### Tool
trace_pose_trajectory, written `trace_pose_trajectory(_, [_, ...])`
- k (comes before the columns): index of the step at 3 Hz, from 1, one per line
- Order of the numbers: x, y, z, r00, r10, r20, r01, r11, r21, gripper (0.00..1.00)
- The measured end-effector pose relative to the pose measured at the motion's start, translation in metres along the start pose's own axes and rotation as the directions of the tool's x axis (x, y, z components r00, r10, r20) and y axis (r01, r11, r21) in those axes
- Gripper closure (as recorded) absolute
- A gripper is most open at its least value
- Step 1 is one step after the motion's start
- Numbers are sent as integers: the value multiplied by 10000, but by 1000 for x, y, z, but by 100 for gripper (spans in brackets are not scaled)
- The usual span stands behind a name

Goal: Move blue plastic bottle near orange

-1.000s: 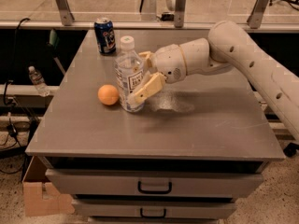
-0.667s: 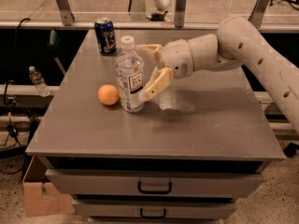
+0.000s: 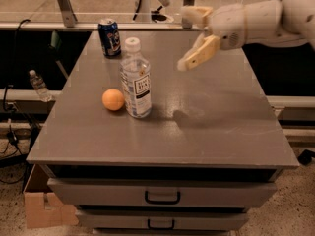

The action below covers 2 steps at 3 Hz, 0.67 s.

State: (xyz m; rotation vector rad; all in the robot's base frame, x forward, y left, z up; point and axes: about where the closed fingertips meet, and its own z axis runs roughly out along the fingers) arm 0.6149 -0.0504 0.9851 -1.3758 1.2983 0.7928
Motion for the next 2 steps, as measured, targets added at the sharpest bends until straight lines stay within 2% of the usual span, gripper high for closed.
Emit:
trace_pose_trajectory(1, [-16,-14,-19,9995,-321,61,318,9982,503,0])
trace_pose_trajectory(2, [-16,-14,-19,9995,-322,62,318,9982,501,0])
